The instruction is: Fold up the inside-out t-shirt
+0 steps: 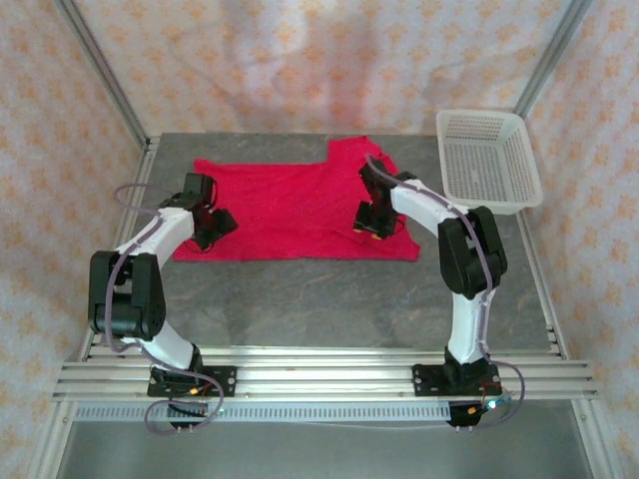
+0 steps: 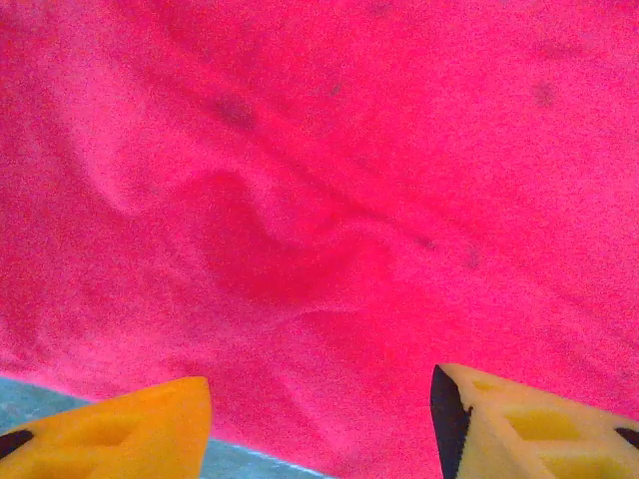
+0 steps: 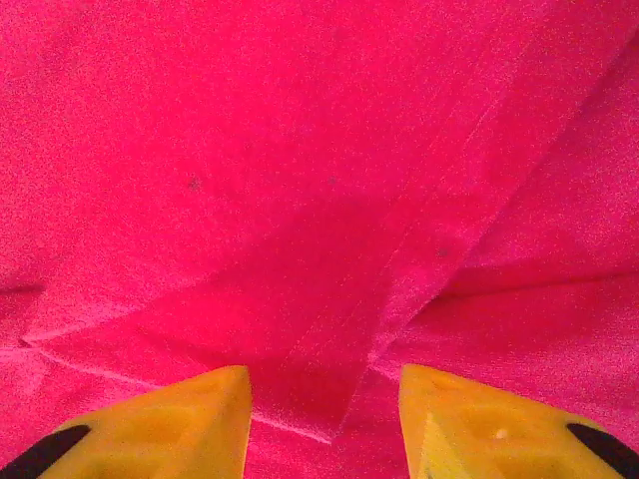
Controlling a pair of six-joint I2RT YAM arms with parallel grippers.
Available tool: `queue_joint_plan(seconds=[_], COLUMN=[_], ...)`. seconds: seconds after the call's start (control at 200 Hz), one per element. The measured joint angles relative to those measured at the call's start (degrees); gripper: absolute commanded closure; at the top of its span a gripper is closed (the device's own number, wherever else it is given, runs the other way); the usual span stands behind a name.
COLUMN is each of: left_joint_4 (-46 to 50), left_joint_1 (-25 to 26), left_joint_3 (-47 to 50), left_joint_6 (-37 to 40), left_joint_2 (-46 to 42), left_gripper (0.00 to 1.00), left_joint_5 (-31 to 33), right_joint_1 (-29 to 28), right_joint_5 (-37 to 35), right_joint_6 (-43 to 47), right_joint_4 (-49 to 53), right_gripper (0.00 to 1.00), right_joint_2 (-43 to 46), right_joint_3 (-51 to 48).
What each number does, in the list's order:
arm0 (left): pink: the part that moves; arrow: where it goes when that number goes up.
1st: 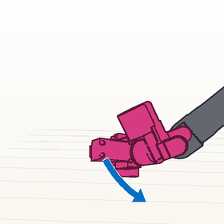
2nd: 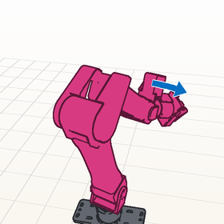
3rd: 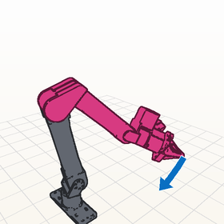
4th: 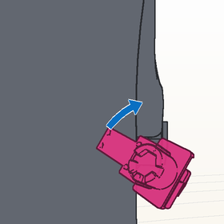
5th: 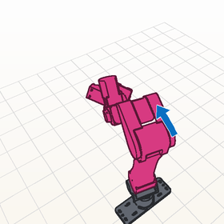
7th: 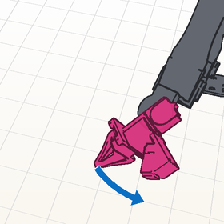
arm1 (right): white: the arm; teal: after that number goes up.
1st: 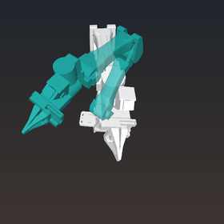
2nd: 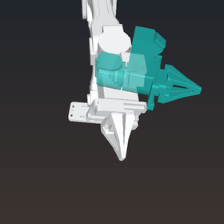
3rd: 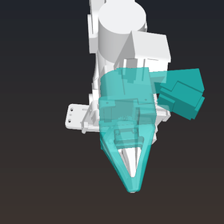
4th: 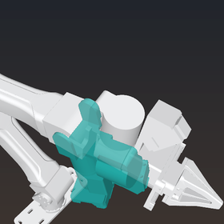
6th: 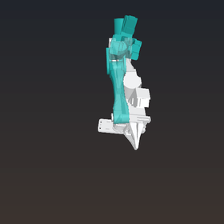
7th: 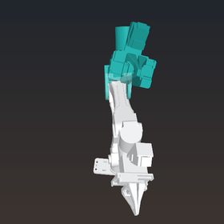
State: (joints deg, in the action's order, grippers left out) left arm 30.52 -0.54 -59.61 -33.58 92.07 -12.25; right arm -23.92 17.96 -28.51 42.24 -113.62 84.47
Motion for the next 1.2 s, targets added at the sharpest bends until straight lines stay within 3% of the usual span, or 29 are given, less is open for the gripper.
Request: queue_joint_plan(seconds=[0.21, 0.37, 0.41, 0.756, 0.961, 1.196], left_joint_4=[-0.8, -1.4, -1.4, -1.5, -1.5, -1.5], left_joint_1=[0.0, 0.0, 0.0, 0.0, 0.0, 0.0], left_joint_3=[1.1, 1.1, 1.1, 1.1, 1.1, 1.1], left_joint_6=[0.0, 0.0, 0.0, 0.1, 0.1, 0.5], left_joint_2=[0.1, 0.1, 0.1, 0.1, 0.1, 0.1], left_gripper=[0.41, 0.41, 0.41, 0.42, 0.42, 0.43], left_joint_5=[-0.8, -0.9, -0.9, -0.9, -0.9, -0.9], right_joint_1=[-0.4, -0.4, -0.4, -0.5, -1.9, -2.4], right_joint_5=[0.1, 0.1, 0.1, 0.0, 0.0, -0.5], right_joint_6=[-1.7, -2.7, -2.8, -4.5, -5.1, -6.1], right_joint_4=[-3.8, -5.3, -5.5, -5.8, -6.0, -6.9], right_gripper=[0.56, 0.79, 0.81, 0.58, 0.57, 0.86], right_joint_2=[0.0, 0.0, 0.0, 0.0, 0.1, 0.1], right_joint_3=[-2.4, -2.4, -2.4, -2.4, -3.7, -4.1])
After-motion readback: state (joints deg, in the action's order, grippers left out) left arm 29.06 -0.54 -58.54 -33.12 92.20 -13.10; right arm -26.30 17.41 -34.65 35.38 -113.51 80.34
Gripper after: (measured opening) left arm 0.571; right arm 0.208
